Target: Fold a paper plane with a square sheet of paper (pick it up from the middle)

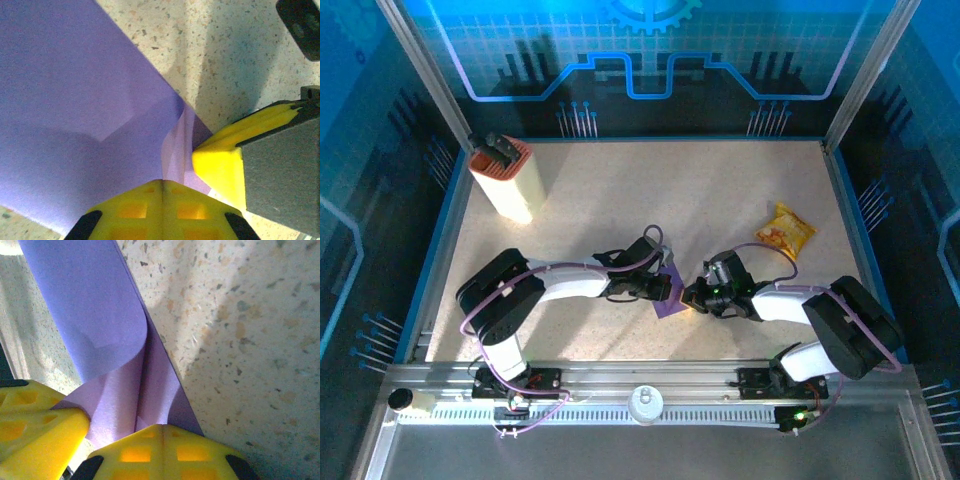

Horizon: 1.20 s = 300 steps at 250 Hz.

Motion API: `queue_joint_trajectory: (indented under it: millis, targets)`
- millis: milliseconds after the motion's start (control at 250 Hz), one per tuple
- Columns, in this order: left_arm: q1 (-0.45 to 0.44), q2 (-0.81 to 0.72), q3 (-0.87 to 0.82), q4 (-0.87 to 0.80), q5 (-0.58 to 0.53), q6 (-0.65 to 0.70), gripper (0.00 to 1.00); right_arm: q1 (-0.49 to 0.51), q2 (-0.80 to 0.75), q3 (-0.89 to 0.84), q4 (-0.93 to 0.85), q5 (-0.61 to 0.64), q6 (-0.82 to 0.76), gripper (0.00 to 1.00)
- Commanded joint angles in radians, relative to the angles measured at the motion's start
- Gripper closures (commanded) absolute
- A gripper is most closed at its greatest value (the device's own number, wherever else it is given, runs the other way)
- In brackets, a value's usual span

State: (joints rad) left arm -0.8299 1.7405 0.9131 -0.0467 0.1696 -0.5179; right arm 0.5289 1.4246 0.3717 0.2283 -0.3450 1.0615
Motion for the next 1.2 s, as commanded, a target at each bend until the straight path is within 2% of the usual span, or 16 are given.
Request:
queue_joint_trajectory:
  millis: [0,843,1195]
  targets:
    - [0.01,-0.042,-0.023,-0.012,-0.017,0.019,0.94,-0.011,0.006,-0.014,-0.067,0.018,-0.014,0.93]
    - [0.017,-0.03,-0.011,-0.079,-0.163,0.059,0.93,-0.012,0.011,-0.004,-0.079,0.017,-0.019,0.93]
    - [0.017,-0.025,-0.013,-0.083,-0.139,0.054,0.93,-0.012,0.008,-0.004,-0.085,0.018,-0.022,0.93]
